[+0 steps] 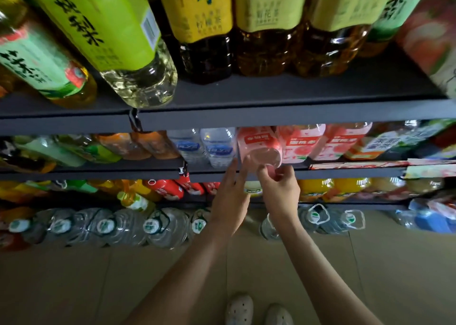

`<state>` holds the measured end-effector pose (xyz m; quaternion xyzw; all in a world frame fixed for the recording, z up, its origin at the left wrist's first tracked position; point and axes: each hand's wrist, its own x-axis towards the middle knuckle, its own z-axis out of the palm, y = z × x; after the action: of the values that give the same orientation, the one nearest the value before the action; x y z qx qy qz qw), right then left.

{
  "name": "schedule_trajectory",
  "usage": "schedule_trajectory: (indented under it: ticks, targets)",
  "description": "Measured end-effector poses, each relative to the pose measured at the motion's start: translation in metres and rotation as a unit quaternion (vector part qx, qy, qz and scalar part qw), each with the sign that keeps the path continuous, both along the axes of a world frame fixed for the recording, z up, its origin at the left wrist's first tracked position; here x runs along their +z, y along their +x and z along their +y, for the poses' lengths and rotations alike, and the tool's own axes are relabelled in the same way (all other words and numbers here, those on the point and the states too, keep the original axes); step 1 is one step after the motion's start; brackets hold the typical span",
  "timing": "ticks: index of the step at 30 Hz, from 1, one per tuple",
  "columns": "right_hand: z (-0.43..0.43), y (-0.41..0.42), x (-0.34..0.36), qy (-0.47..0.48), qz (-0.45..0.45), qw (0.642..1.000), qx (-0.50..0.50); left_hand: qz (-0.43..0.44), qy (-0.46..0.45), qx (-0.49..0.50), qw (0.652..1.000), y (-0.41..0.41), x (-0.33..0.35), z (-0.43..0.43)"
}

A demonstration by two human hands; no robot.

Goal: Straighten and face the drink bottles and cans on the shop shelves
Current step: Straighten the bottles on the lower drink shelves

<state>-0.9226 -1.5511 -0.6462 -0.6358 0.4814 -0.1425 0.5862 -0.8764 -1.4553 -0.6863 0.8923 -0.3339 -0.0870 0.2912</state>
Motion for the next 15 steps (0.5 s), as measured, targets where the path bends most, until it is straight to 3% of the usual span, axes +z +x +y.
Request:
schedule_trajectory:
  ticks: [3, 7, 15]
  targets:
    - [-0.006, 0.003, 0.020, -0.027, -0.010, 1.000, 0.003, 0.086, -0.112, 0.080, 0.987, 0.004, 0.011, -0.021]
    - [-0.018, 0.015, 0.040, -0.057, -0.029, 0.998, -0.007, 0.133, -0.197, 0.119, 0.964, 0.013, 0.026, -0.046]
    - [-0.030, 0.042, 0.044, -0.081, -0.095, 0.992, 0.018, 0.162, -0.209, 0.181, 0.947, 0.018, 0.034, -0.055]
